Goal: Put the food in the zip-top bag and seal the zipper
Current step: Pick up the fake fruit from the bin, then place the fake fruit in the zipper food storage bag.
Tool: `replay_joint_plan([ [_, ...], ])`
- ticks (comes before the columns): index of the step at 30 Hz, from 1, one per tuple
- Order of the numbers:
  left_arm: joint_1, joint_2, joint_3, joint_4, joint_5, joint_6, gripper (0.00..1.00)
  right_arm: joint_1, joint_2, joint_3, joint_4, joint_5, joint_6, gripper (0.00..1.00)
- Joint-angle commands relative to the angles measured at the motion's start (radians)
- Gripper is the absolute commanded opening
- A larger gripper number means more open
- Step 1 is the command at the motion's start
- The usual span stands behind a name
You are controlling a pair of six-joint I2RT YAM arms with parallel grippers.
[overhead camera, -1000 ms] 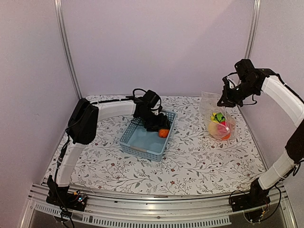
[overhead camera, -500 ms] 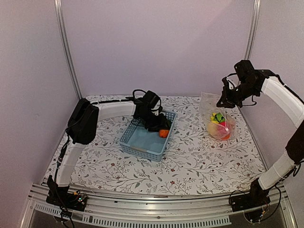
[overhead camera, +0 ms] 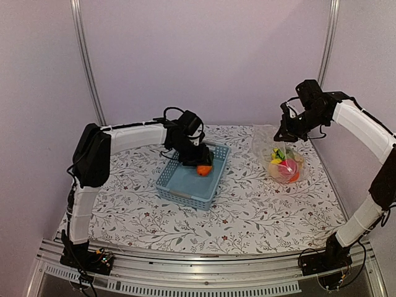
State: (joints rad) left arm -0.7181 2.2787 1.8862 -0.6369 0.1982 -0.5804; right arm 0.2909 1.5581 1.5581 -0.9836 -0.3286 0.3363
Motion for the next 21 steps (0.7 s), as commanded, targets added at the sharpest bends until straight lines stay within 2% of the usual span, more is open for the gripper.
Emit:
replay_joint_plan([
  [1, -0.004, -0.123, -0.055, -0.051, -0.039, 0.055, 0.4, 0.027, 0.046, 0.033, 0.022, -0.01, 0.015, 0.0],
  [6, -0.011, -0.219, -0.075, -0.069, -0.022, 0.089, 0.35, 0.039, 0.079, 0.057, 0.022, -0.01, 0.017, 0.0],
  [21, -0.101, -0.41, 0.006, -0.058, 0.06, 0.258, 0.3, 0.08, 0.207, 0.204, -0.01, -0.008, 0.003, 0.0],
])
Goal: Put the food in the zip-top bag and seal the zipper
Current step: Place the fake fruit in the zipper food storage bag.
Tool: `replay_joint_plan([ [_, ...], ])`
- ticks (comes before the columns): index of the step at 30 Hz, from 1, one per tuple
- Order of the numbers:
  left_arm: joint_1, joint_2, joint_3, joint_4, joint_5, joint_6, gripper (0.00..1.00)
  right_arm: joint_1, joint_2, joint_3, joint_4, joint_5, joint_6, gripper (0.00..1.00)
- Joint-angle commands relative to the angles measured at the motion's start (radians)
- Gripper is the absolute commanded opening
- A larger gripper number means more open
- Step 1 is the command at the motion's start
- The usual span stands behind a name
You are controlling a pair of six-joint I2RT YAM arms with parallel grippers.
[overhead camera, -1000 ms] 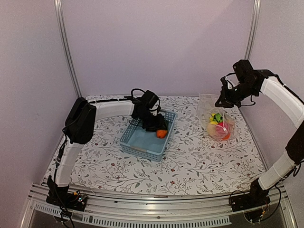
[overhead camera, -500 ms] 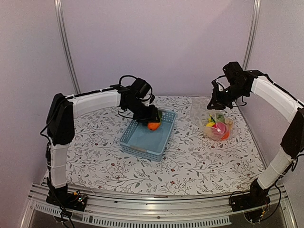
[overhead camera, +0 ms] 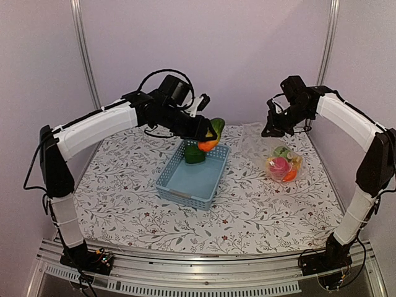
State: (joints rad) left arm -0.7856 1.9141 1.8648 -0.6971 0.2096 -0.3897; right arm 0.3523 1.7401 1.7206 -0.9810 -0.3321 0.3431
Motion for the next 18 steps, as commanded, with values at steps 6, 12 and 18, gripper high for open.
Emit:
replay_joint_plan([
  [6, -0.077, -0.018, 0.078, 0.019, 0.104, 0.084, 0.29, 0.028, 0.026, 0.039, -0.021, -0.001, -0.013, 0.0],
  [12, -0.082, 0.074, 0.139, 0.071, 0.214, 0.006, 0.29, 0.03, 0.026, 0.051, -0.034, -0.008, -0.021, 0.0],
  [18, -0.084, 0.169, 0.183, 0.117, 0.271, -0.035, 0.29, 0.031, 0.023, 0.065, -0.049, -0.01, -0.029, 0.0],
])
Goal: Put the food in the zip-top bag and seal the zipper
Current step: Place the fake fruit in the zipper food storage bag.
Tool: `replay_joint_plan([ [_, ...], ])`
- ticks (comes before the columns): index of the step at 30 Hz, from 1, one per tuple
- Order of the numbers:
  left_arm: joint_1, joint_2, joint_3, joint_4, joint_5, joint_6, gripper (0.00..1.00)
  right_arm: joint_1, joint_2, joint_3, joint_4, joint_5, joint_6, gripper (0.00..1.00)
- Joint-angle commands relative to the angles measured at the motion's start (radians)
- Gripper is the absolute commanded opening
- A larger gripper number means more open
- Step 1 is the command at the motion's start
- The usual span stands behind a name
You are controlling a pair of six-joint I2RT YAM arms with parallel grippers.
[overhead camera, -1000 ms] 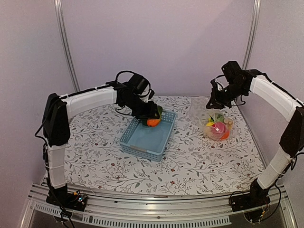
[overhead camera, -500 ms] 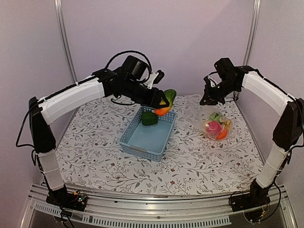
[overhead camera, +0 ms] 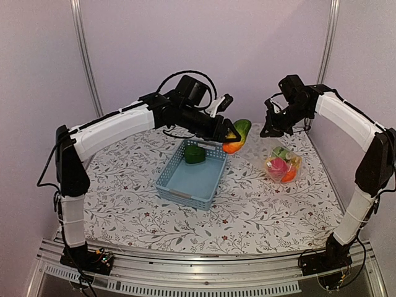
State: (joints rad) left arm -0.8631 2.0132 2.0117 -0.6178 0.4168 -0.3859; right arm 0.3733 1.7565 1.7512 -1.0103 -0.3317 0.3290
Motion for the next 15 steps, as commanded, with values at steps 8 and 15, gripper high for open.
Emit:
replay_joint_plan([
  [8, 0.0, 0.185, 0.099, 0.072, 0.113, -0.137, 0.3, 0.01, -0.013, 0.03, -0.024, -0.013, -0.012, 0.0],
  [15, 0.024, 0.286, 0.186, 0.091, 0.158, -0.251, 0.31, 0.026, -0.033, -0.001, -0.006, -0.026, 0.0, 0.0],
])
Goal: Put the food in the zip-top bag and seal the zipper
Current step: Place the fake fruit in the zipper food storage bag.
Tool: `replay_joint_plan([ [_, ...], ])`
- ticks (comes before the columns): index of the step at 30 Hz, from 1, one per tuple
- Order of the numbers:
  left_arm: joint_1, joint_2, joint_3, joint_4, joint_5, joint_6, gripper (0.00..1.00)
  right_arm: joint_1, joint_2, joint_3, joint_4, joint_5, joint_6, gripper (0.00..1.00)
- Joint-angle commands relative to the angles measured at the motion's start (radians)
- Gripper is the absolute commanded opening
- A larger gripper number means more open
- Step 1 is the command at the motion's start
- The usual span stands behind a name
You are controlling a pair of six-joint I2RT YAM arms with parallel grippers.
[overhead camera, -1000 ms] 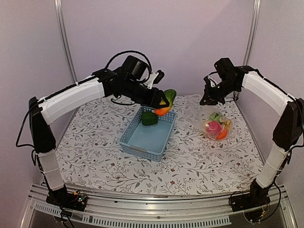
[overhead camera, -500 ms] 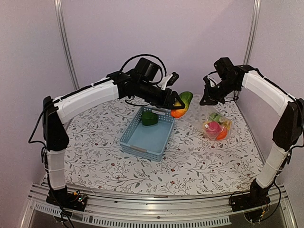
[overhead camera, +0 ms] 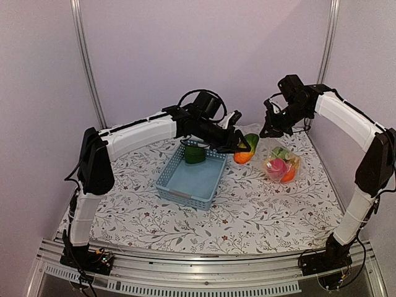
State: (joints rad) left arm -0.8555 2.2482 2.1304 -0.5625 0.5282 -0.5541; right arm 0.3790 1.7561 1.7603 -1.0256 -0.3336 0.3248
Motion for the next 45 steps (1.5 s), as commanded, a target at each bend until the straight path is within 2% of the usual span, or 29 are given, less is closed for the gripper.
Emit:
replay_joint_plan([
  [1, 0.021, 0.064, 0.084, 0.036, 0.049, -0.1, 0.32, 0.023, -0.038, -0.019, 0.011, -0.025, 0.007, 0.0],
  [7, 0.053, 0.13, 0.153, 0.04, 0.05, -0.212, 0.32, 0.036, -0.06, -0.05, 0.019, -0.025, 0.018, 0.0],
  [15, 0.066, 0.178, 0.172, 0.154, 0.084, -0.355, 0.33, 0.041, -0.085, -0.069, 0.028, -0.024, 0.034, 0.0],
  [19, 0.066, 0.194, 0.184, 0.165, 0.09, -0.385, 0.37, 0.041, -0.095, -0.078, 0.039, -0.025, 0.04, 0.0],
  [30, 0.061, 0.18, 0.199, 0.157, 0.086, -0.347, 0.65, 0.041, -0.086, -0.094, 0.085, -0.066, 0.066, 0.0],
  [32, 0.062, 0.172, 0.199, 0.161, 0.087, -0.328, 0.76, 0.041, -0.081, -0.095, 0.088, -0.076, 0.069, 0.0],
  [34, 0.064, 0.16, 0.198, 0.165, 0.086, -0.311, 0.98, 0.041, -0.076, -0.094, 0.092, -0.088, 0.072, 0.0],
  [42, 0.089, 0.085, 0.188, 0.179, 0.094, -0.281, 1.0, 0.036, -0.054, -0.063, 0.096, -0.11, 0.086, 0.0],
  [45, 0.122, 0.014, 0.125, 0.216, 0.133, -0.288, 1.0, 0.025, -0.049, -0.053, 0.09, -0.11, 0.081, 0.0],
])
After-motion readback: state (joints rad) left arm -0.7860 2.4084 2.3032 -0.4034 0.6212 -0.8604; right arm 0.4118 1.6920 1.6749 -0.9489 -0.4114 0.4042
